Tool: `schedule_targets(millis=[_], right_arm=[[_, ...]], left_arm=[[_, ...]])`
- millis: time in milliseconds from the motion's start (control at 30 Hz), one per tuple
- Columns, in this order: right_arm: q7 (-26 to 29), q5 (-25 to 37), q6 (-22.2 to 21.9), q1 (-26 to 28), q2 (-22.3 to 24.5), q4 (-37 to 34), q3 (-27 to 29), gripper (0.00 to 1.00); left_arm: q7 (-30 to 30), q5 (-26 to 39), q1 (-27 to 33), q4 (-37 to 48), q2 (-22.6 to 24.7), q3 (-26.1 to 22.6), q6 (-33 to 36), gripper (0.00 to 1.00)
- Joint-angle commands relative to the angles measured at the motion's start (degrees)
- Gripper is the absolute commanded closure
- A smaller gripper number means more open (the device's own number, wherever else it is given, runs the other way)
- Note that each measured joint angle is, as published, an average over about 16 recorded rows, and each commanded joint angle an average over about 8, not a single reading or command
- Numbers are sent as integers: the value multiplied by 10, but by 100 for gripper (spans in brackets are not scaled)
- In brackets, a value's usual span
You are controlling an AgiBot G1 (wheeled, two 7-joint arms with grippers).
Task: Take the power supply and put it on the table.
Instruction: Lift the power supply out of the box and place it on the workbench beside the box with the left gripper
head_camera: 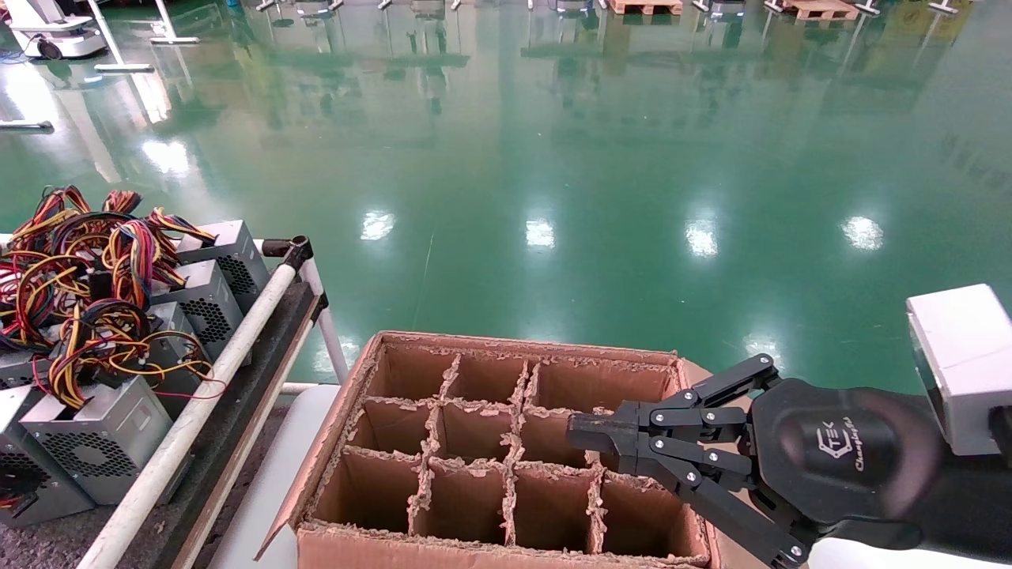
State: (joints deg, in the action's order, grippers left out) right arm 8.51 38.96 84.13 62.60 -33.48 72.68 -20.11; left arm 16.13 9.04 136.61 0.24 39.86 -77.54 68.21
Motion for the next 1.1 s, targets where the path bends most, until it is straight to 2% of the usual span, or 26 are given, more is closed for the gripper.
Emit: schedule_targets(millis=[33,400,700,1100], right_arm=[[0,0,0,0,0,0,0,100],[0,0,0,0,0,0,0,100],[0,0,0,0,0,0,0,100],[0,0,0,0,0,0,0,100]], left_arm=[[-4,11,12,-7,-19,-8,23,100],[-28,66,81,-6,-77,-46,66,100],[-70,78,85,-3,-104,-54,99,100],[-68,107,115,3,-136,-74,114,100]])
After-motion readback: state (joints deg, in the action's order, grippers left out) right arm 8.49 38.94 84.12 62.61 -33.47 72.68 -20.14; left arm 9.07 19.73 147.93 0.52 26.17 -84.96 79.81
